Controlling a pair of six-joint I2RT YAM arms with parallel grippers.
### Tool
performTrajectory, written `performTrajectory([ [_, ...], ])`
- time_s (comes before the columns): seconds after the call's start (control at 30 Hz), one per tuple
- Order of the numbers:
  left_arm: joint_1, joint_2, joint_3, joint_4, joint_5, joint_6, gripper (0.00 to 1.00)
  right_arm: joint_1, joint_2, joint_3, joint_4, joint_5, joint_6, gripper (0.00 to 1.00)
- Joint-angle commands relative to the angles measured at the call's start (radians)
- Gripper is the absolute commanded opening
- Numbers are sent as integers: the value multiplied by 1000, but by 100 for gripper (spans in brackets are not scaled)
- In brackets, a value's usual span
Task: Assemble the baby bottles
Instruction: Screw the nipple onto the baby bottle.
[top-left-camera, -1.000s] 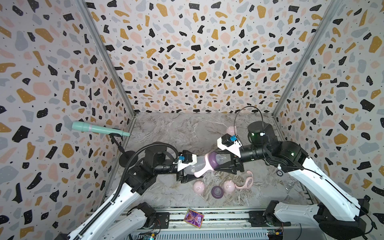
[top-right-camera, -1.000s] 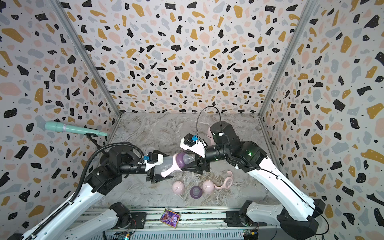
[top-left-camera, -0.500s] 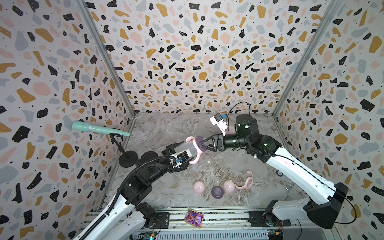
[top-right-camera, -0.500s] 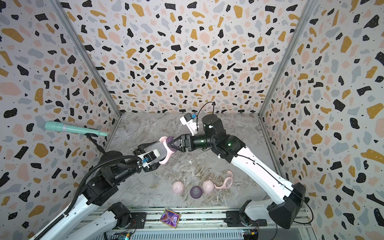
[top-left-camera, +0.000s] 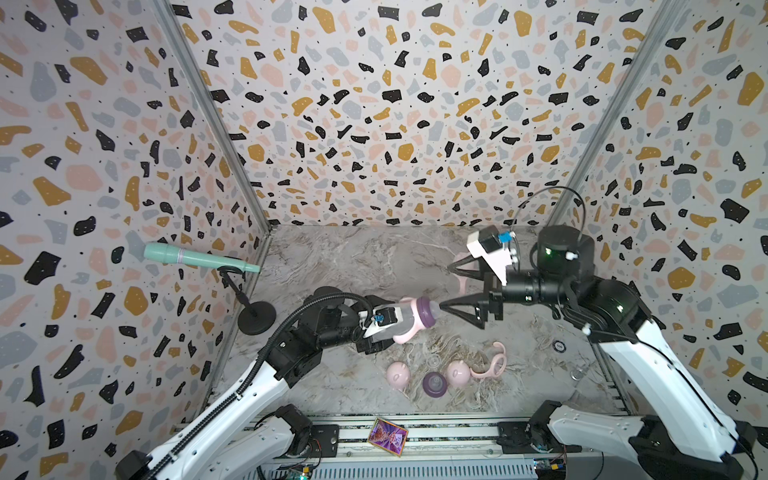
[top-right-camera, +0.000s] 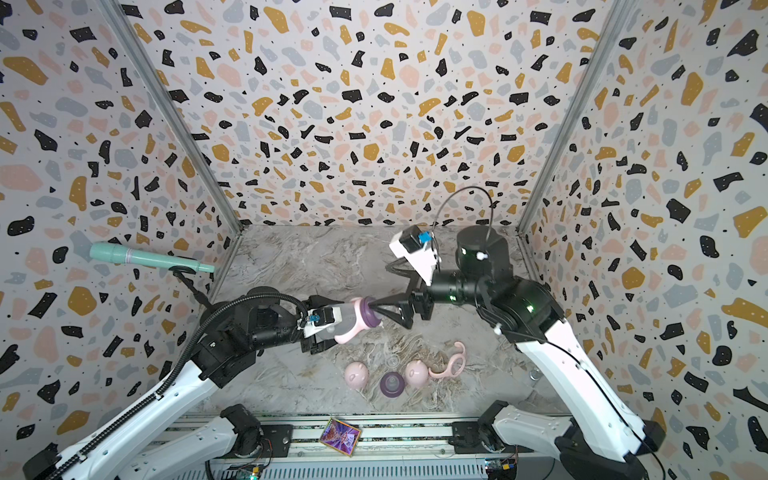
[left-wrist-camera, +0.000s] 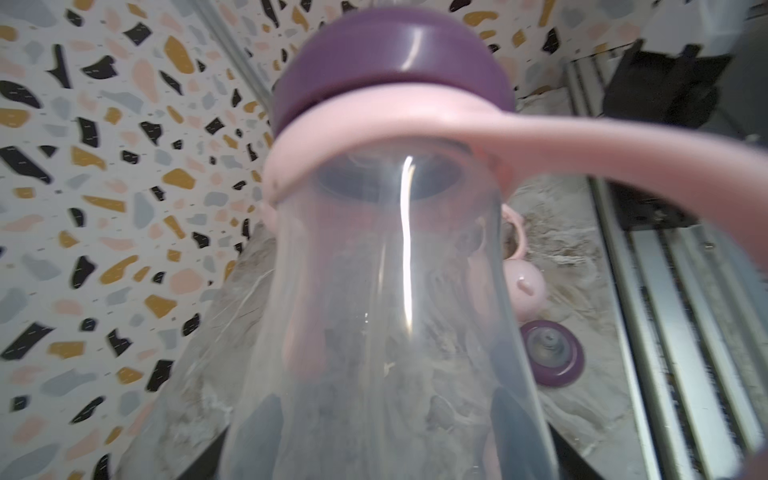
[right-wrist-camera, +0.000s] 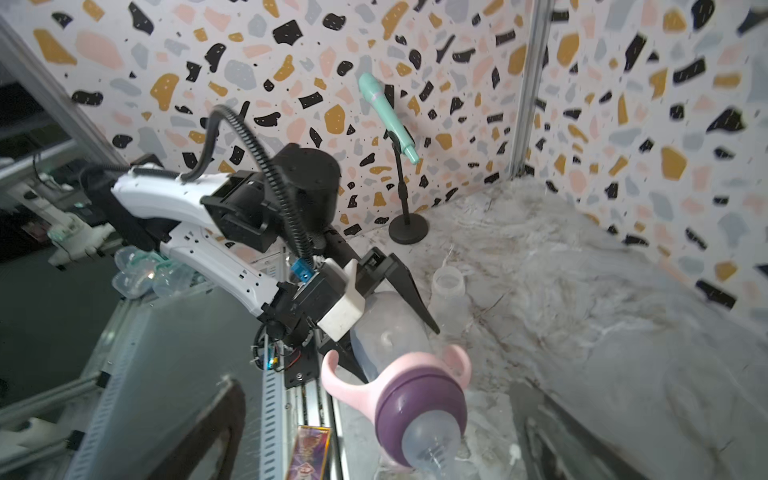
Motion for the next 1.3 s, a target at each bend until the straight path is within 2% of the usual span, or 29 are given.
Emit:
performTrajectory([
  [0.0, 0, 19, 87, -56, 277, -6, 0, 56, -51, -92, -18, 74, -223, 100],
  [0.13, 0, 53, 137, -148, 370, 35, 0, 91, -89, -150, 11, 55, -230, 100],
  [0.27, 0, 58, 153, -191, 381, 58, 0, 153, -97, -171, 34, 84, -223, 99],
  [0.53, 0, 59, 152, -183, 392, 41, 0, 230, -59, -157, -18, 129, -243, 92],
  [0.63, 0, 58, 158, -183, 403, 37, 0, 237, -60, -169, -34, 154, -246, 89],
  [0.8, 0, 48, 160, -169, 426, 19, 0, 236, -73, -202, -38, 186, -250, 92],
  [1.07, 0, 40, 157, -138, 441, -13, 0, 239, -73, -215, -33, 196, -244, 93],
  [1.27, 0, 39, 156, -127, 438, -28, 0, 242, -66, -214, -36, 200, -235, 85],
])
